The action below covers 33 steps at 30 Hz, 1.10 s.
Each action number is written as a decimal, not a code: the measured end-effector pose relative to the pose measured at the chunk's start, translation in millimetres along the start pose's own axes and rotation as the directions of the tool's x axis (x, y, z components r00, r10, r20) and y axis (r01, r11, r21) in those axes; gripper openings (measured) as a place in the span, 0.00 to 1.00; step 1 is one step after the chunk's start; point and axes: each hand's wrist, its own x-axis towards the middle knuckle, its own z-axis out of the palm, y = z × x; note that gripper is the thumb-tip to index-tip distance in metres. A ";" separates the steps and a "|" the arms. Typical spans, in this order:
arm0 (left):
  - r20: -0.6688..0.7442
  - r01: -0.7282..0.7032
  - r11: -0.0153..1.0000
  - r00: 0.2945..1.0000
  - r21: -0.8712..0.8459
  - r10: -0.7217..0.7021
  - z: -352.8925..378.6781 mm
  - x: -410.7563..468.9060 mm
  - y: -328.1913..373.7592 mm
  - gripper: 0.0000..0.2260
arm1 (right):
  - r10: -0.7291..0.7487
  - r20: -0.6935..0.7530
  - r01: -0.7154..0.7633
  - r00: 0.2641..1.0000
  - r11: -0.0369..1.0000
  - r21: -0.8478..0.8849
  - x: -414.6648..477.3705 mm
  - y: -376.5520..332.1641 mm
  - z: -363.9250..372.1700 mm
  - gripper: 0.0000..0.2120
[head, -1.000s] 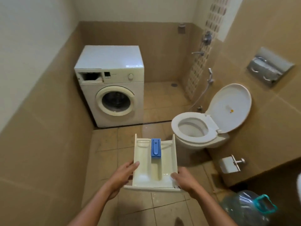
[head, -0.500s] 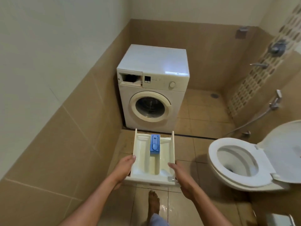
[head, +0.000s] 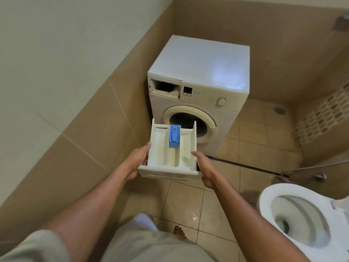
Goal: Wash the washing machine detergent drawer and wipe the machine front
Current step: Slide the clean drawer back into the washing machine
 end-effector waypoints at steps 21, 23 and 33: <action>-0.005 0.144 0.977 0.989 0.154 -0.145 -100.6 238.7 160.3 0.20 | 0.139 -0.114 -0.130 0.984 0.988 0.086 249.5 -128.2 76.9 0.20; 0.003 0.154 0.973 0.988 0.172 -0.157 -106.4 264.7 173.8 0.20 | 0.173 -0.155 -0.159 0.973 0.982 0.099 271.6 -141.1 80.4 0.20; 0.040 0.206 0.948 0.974 0.243 -0.222 -123.1 331.2 228.6 0.22 | 0.294 -0.211 -0.267 0.932 0.952 0.146 334.1 -179.7 90.4 0.31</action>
